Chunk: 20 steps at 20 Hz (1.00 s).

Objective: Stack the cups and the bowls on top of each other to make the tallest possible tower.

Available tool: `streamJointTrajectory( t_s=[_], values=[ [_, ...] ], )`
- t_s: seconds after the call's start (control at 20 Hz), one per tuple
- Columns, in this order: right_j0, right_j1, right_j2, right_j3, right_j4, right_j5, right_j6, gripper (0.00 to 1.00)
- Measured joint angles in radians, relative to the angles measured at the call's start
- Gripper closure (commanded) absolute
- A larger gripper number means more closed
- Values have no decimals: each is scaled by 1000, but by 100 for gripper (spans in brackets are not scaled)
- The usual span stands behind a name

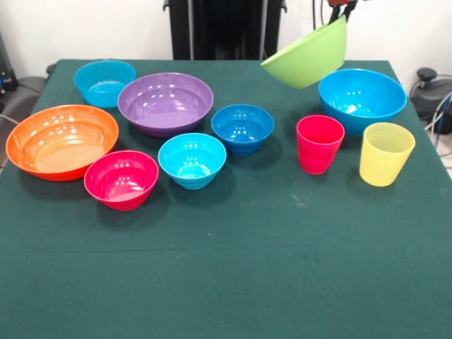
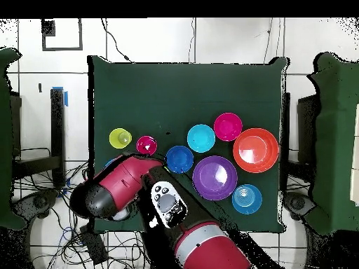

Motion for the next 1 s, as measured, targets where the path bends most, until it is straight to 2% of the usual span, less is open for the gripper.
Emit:
streamJointTrajectory(
  t_s=[0.25, 0.4, 1.0],
  values=[
    [11, -2, -11, 0, -18, 0, 0, 100],
    [31, -3, -27, 0, -54, 0, 0, 100],
    [146, 2, -117, -1, -174, 0, 0, 100]
  ],
)
